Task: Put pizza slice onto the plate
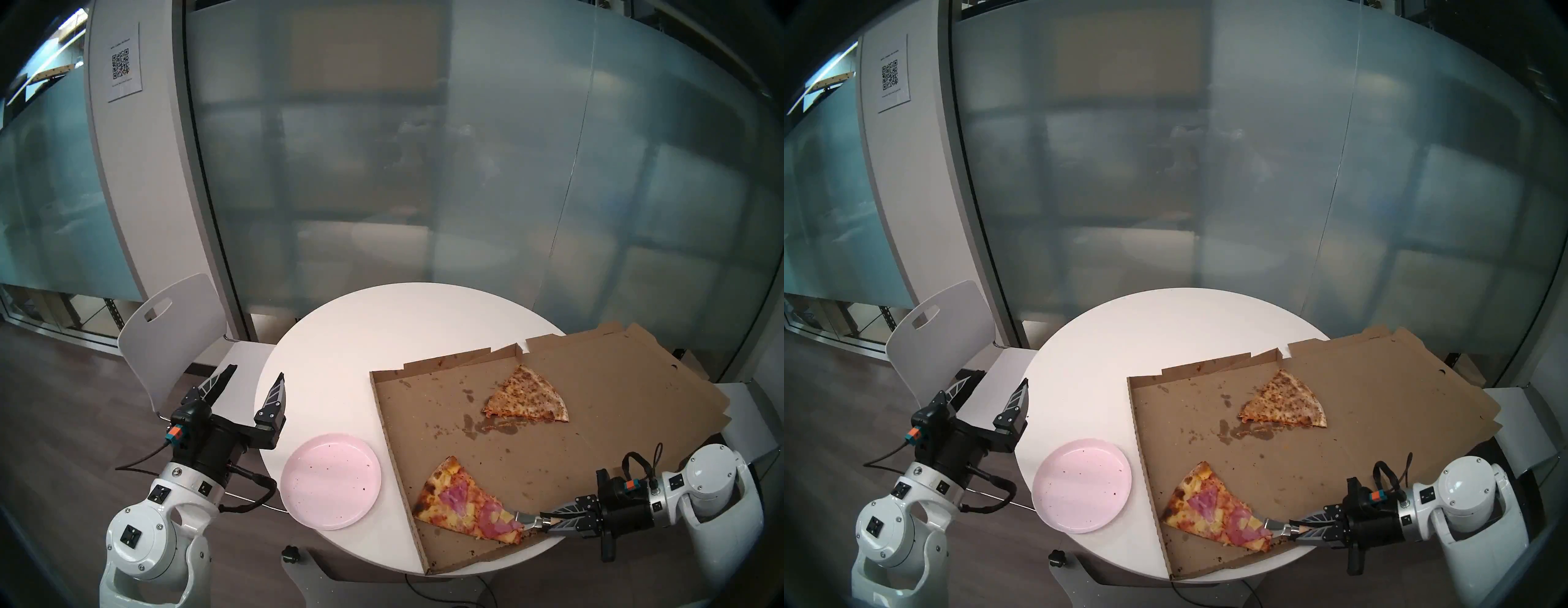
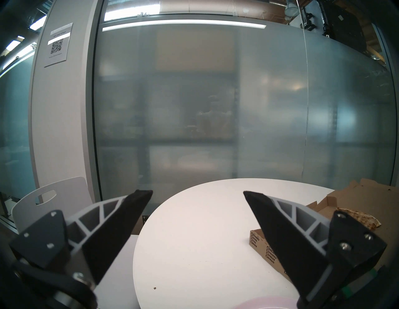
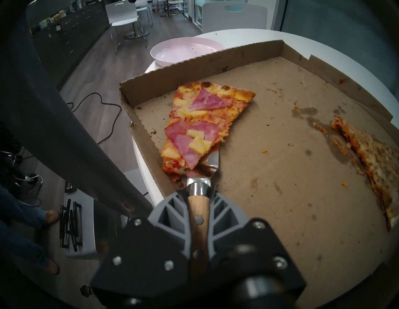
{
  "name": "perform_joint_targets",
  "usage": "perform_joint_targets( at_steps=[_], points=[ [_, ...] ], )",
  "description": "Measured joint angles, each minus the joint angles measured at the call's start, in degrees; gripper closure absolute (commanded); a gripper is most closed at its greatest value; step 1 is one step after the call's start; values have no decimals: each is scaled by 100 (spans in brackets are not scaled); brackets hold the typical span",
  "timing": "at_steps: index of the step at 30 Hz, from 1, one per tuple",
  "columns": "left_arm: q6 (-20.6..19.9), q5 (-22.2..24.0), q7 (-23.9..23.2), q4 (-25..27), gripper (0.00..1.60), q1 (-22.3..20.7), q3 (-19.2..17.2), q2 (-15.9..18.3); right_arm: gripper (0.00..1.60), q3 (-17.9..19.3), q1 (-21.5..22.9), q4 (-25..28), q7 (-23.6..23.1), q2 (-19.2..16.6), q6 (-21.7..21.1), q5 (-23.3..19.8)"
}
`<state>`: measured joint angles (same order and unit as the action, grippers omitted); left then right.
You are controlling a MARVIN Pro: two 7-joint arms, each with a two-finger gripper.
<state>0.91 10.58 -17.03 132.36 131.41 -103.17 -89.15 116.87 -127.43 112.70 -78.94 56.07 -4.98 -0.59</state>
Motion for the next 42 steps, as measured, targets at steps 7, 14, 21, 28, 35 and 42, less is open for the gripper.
perform_joint_targets(
  at_steps=[7, 14, 21, 28, 35, 42],
  points=[
    [0, 0, 0, 0, 0, 0, 0, 0, 160, 157, -95, 26, 13, 173, 115, -93],
    [0, 0, 0, 0, 0, 0, 0, 0, 160, 290, -156, 88, 43, 316, 206, -178],
    [0, 0, 0, 0, 0, 0, 0, 0, 160, 415, -166, 179, 57, 424, 232, -272],
    [0, 0, 0, 0, 0, 0, 0, 0, 160, 505, -159, 240, 29, 479, 232, -337],
    [0, 0, 0, 0, 0, 0, 0, 0, 160, 587, -120, 319, -50, 496, 138, -395],
    [0, 0, 0, 0, 0, 0, 0, 0, 160, 599, -27, 413, -104, 497, -4, -426]
  ],
)
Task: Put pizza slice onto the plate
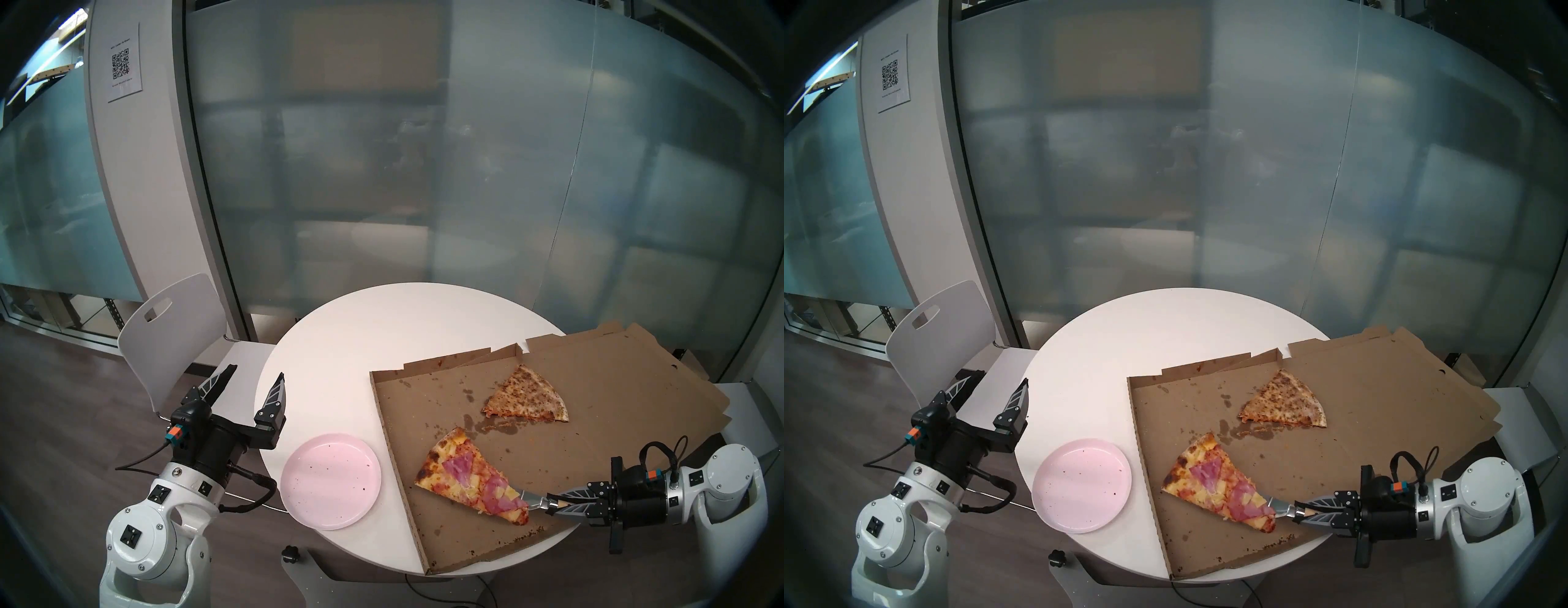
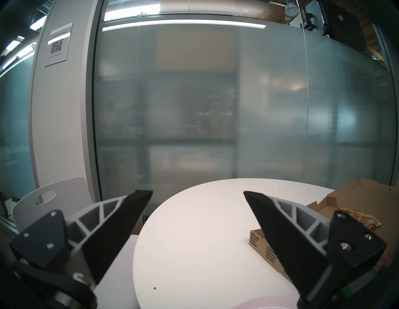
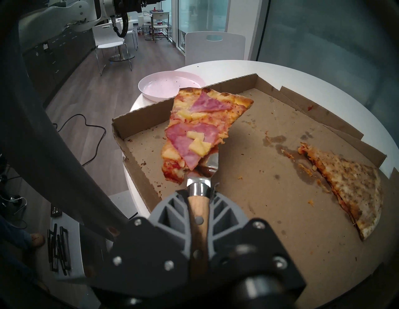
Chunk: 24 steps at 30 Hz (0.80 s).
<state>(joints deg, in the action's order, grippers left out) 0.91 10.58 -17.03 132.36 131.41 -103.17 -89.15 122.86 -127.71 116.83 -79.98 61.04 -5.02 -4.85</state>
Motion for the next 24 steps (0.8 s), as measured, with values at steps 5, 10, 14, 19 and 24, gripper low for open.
perform_joint_targets(
  at_steps=[5, 10, 14, 19, 24],
  points=[
    [0, 0, 0, 0, 0, 0, 0, 0, 160, -16, 109, 89, -14, 0, -115, -33],
    [0, 0, 0, -1, 0, 0, 0, 0, 160, -100, 239, 186, -11, -13, -234, -56],
    [0, 0, 0, -2, 0, 0, 0, 0, 160, -232, 346, 283, 10, -30, -335, -59],
    [0, 0, 0, -2, 0, 0, 0, 0, 160, -412, 475, 399, 57, -57, -465, -57],
    [0, 0, 0, -2, 0, 0, 0, 0, 160, -614, 626, 489, 116, -96, -596, -44]
  ],
)
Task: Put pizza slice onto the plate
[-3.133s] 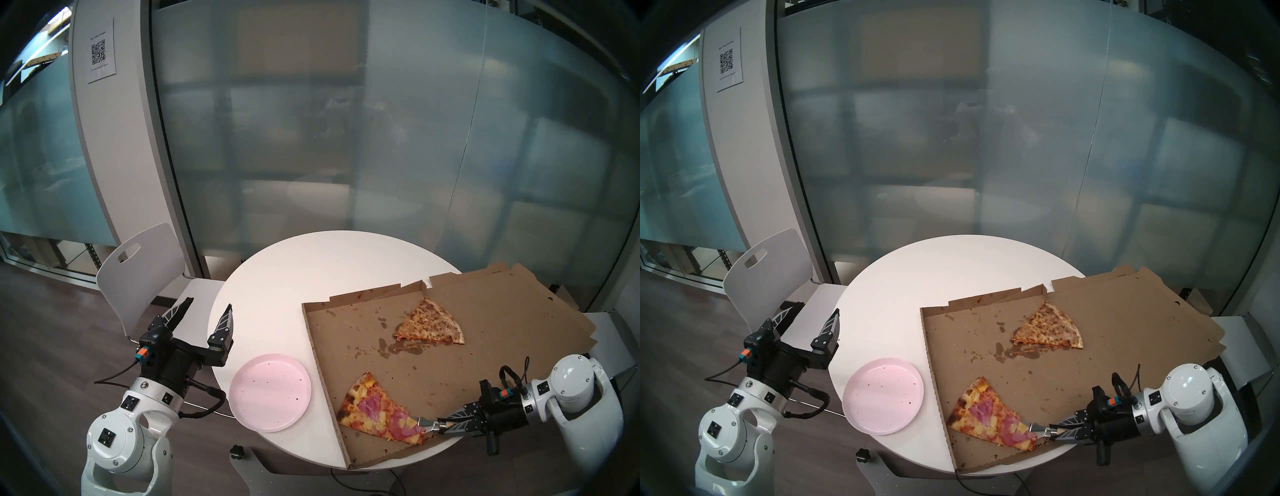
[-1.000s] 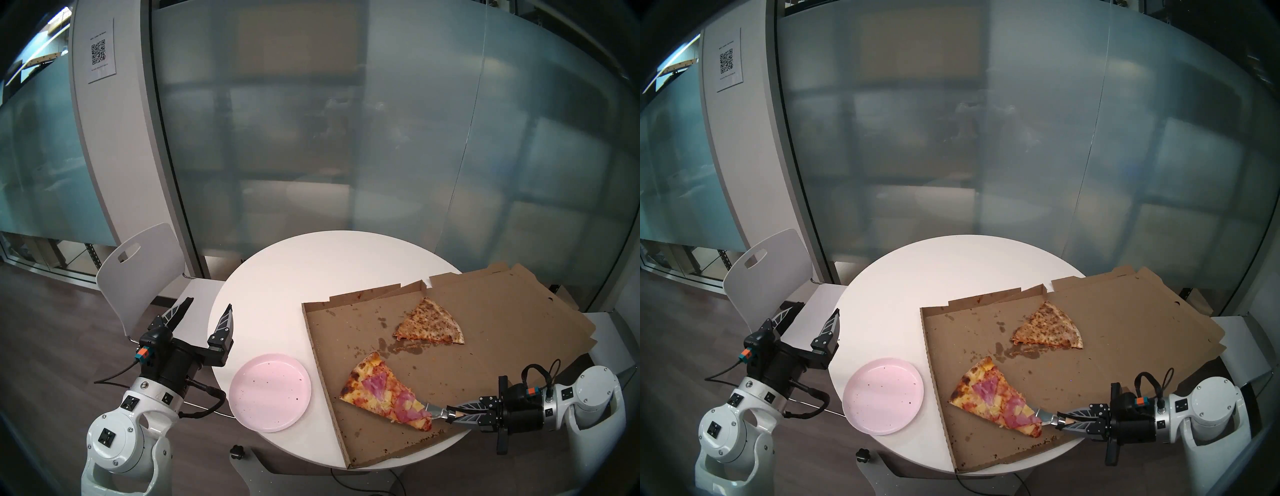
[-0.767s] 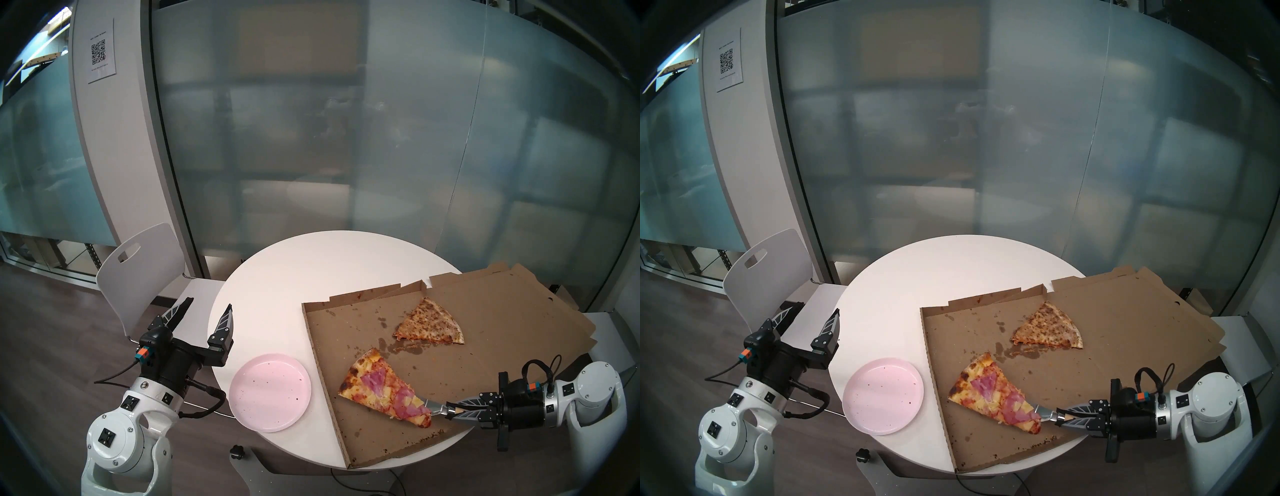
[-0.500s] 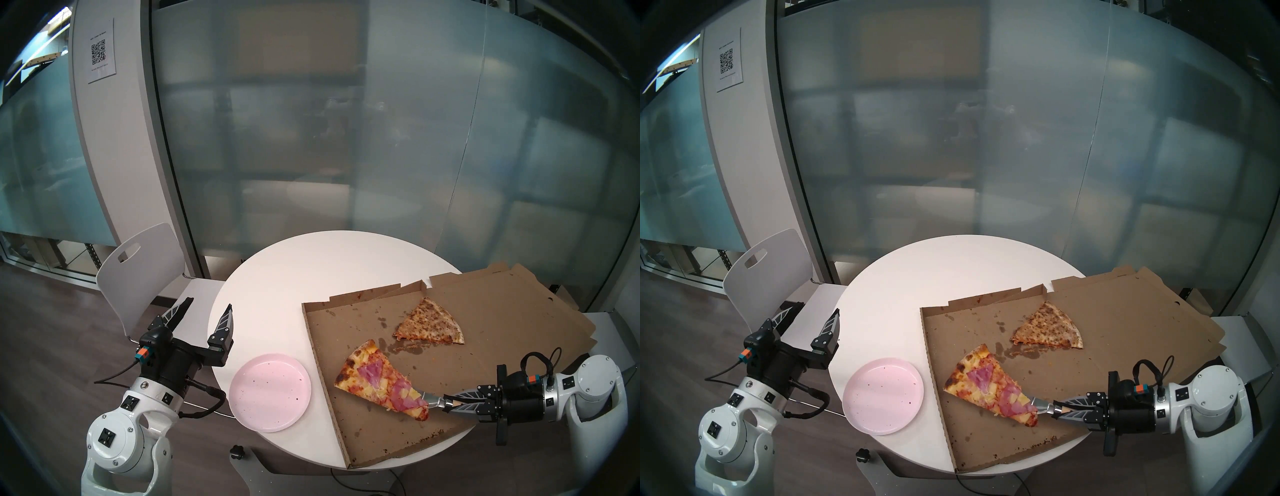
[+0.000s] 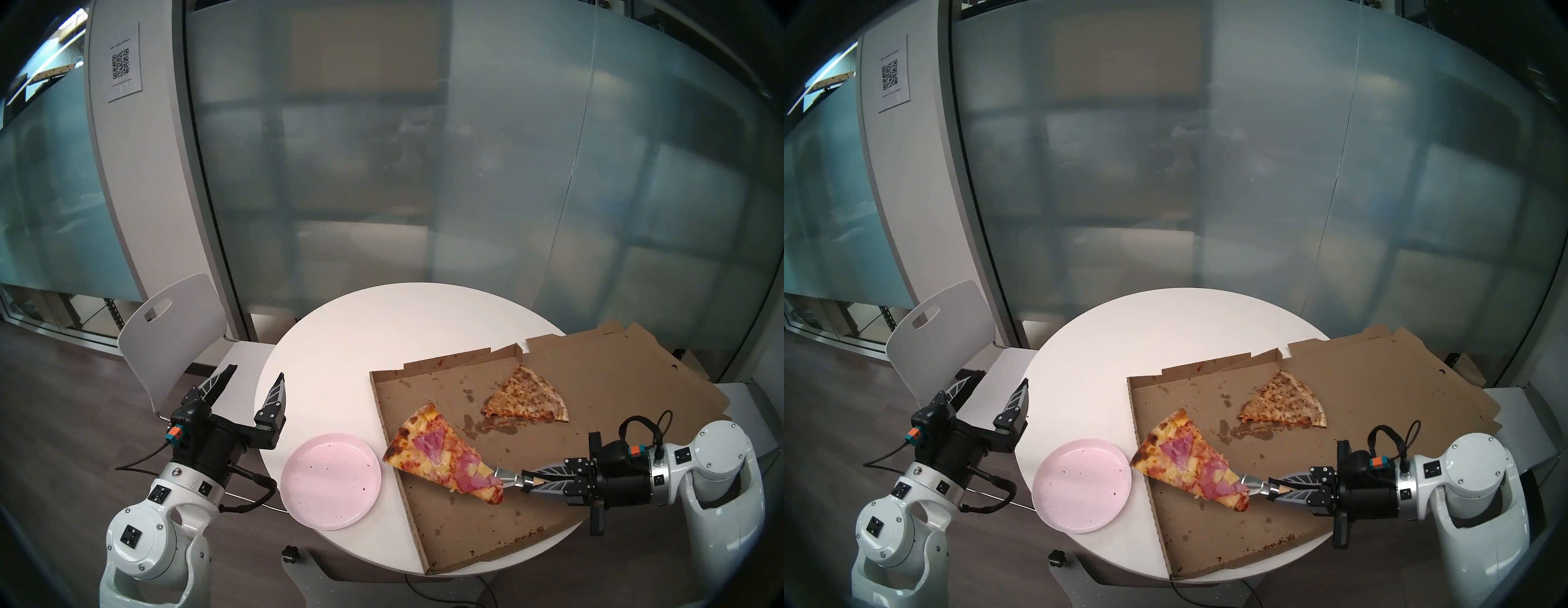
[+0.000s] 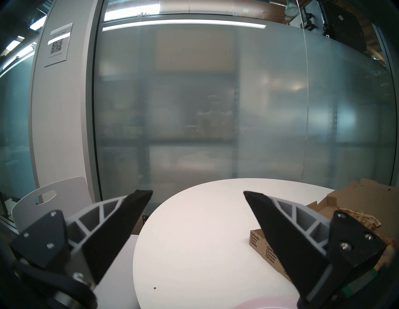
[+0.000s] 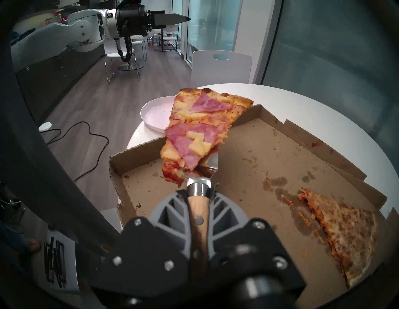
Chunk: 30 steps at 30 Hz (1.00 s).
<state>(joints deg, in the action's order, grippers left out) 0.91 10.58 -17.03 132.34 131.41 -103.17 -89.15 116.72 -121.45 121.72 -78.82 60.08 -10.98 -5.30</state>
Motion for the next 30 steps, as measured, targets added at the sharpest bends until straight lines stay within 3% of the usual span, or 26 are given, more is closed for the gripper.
perform_joint_targets(
  at_steps=[13, 30],
  points=[
    [30, 0, 0, -2, 0, -9, -20, -3, 160, -566, 389, 128, 183, -82, -289, 74],
    [7, 183, 165, -109, 0, -273, -455, -5, 160, -1526, 940, 157, 435, -136, -590, 285]
  ],
)
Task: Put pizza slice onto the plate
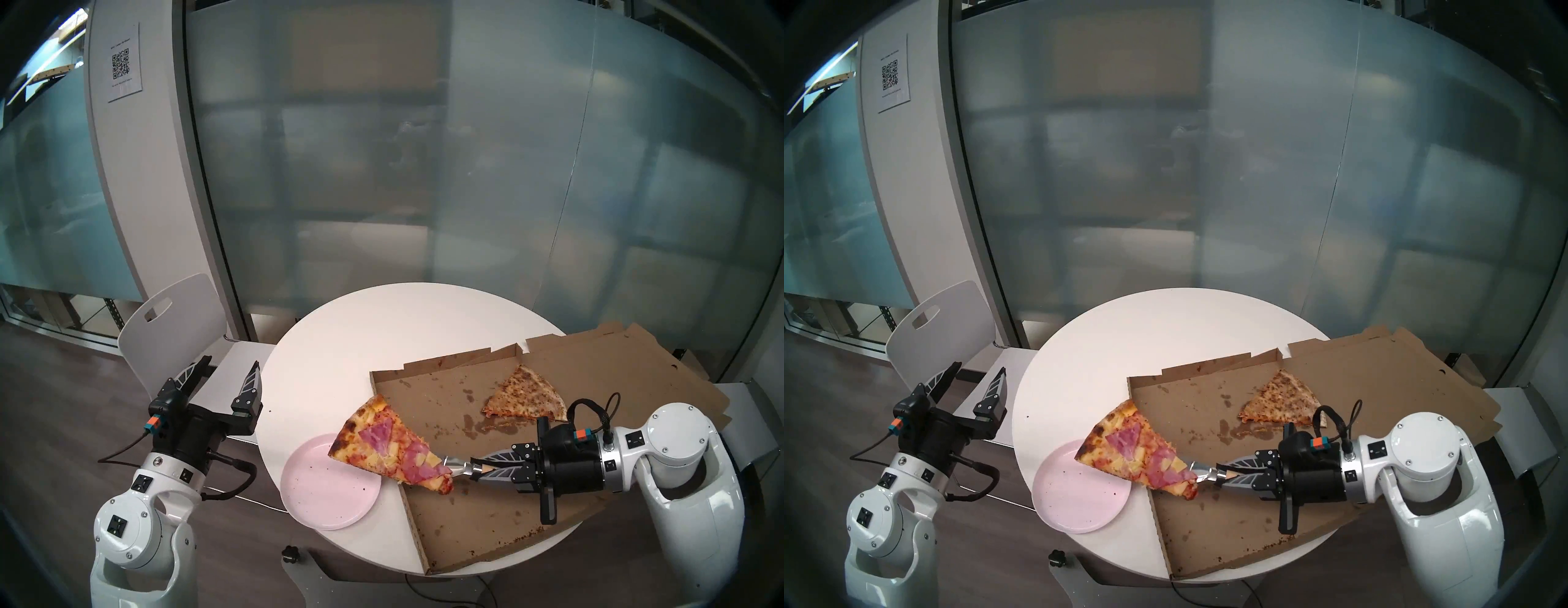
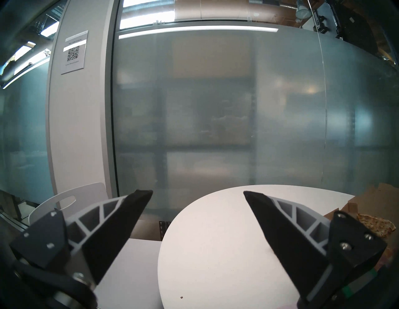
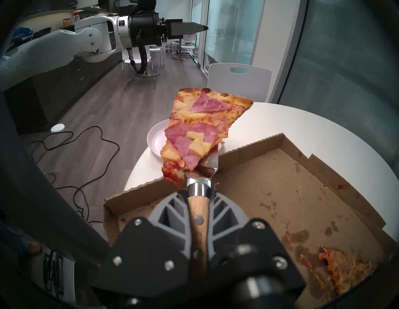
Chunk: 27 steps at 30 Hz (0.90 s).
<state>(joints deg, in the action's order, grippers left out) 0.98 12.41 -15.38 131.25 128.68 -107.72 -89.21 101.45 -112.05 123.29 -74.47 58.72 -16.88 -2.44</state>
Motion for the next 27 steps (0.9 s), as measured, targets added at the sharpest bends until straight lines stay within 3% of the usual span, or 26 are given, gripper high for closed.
perform_joint_targets(
  at_steps=[5, 27],
  points=[
    [-2, 65, -4, -25, 0, -24, -67, 31, 160, -435, 234, -26, 107, 27, -116, 127],
    [-41, 270, -51, -212, 0, -172, -394, 80, 160, -1598, 906, -356, 371, 223, -378, 681]
  ],
)
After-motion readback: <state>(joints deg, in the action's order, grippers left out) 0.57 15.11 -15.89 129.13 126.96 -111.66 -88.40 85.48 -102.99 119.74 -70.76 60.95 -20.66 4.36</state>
